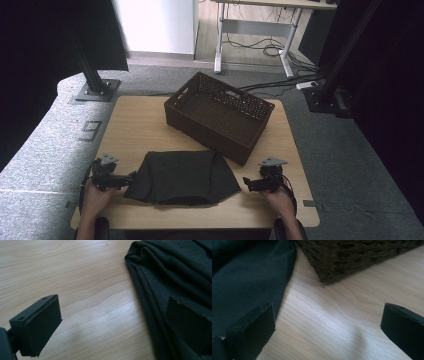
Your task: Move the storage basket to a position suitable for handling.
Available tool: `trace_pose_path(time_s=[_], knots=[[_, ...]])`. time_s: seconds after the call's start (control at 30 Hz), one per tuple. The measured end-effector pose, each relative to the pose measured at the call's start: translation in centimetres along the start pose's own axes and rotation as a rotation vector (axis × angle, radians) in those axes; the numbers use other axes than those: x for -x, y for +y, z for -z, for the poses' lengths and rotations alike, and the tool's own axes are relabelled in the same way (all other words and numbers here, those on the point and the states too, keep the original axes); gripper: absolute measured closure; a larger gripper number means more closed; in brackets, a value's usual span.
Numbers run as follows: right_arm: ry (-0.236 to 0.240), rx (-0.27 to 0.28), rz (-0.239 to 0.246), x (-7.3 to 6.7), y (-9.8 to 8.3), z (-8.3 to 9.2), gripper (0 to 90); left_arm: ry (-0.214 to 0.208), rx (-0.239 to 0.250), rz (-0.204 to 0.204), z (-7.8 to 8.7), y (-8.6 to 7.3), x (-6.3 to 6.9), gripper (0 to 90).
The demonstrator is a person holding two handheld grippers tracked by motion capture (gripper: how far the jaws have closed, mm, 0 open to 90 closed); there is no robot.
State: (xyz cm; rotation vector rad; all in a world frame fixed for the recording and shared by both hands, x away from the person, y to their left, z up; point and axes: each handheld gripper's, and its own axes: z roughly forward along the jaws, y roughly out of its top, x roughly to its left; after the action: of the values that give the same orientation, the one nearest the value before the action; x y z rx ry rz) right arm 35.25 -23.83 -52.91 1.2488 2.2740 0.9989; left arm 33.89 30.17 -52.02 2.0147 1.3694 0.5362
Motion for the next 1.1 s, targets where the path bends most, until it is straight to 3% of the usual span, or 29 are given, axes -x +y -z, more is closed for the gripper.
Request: trace_pose_path(time_s=[0.27, 0.47, 0.7, 0.8, 0.87, 1.1], knots=[[0.039, 0.000, 0.015, -1.7, 1.0, -0.8, 0.0, -0.025, 0.007, -0.035, -0.7, 1.3, 1.3, 0.4], [0.050, 0.005, 0.019, -3.1, 1.8, -2.0, 0.0, -0.035, 0.002, -0.055, -2.2, 2.4, 2.0, 0.0], [0.011, -0.025, 0.034, -4.3, 2.3, -4.2, 0.0, 0.002, -0.054, -0.075, -4.7, 3.0, 2.4, 0.0], [-0.054, -0.044, 0.087, -4.9, 2.2, -4.7, 0.0, 0.022, -0.084, -0.093, -5.4, 2.7, 2.4, 0.0], [-0.075, -0.051, 0.109, -5.1, 2.1, -4.8, 0.0, 0.003, -0.078, -0.071, -5.5, 2.5, 2.2, 0.0], [-0.070, -0.061, 0.078, -4.9, 1.7, -4.8, 0.0, 0.005, -0.079, -0.071, -5.6, 2.5, 2.4, 0.0]])
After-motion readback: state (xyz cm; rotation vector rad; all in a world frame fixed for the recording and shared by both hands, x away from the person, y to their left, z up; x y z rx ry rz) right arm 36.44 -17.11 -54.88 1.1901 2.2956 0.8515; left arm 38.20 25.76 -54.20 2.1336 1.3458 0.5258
